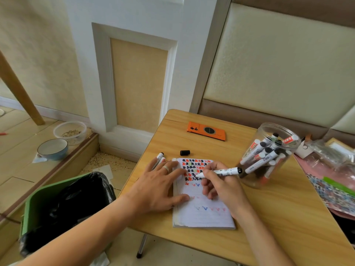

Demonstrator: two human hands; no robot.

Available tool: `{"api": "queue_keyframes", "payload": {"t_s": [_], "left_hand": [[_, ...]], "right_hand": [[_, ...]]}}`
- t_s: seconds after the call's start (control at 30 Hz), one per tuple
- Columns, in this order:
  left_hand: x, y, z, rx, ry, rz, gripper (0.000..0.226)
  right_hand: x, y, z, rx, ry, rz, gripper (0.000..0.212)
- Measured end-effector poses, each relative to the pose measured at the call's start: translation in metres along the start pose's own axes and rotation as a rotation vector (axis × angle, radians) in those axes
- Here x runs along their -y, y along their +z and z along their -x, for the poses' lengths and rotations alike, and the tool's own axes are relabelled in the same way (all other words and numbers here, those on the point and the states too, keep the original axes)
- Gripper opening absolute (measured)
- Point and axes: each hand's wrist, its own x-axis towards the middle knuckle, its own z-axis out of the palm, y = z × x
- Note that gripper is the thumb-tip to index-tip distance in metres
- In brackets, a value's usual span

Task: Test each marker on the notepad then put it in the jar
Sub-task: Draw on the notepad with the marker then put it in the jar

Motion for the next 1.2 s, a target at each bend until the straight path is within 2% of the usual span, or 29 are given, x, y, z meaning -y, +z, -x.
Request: {"api": "queue_keyframes", "payload": {"t_s": [0.13,0.3,0.83,1.07,1.2], "left_hand": [[0.0,0.001,-0.001,-0.001,-0.007,-0.002,0.083],[-0.001,0.0,0.001,0.024,-0.002,-0.02,0.089],[0.001,0.001,-0.001,0.041,0.003,-0.04,0.091],[0.001,0.002,-0.001,0.04,0.006,-0.036,0.092],[0.001,0.003,-0.001,0.034,0.006,-0.04,0.092]], "right_hand": [[-0.002,0.003,0.0,0.03,-0.015,0.085,0.009],[-0.007,0.012,0.001,-0.064,-0.074,0.165,0.017],[-0.012,0.014,0.0,-0.032,-0.089,0.203,0.017],[-0.013,0.013,-0.001,-0.095,-0.013,0.203,0.015],[-0.012,0.014,-0.001,-0.097,-0.032,0.189,0.015]]}}
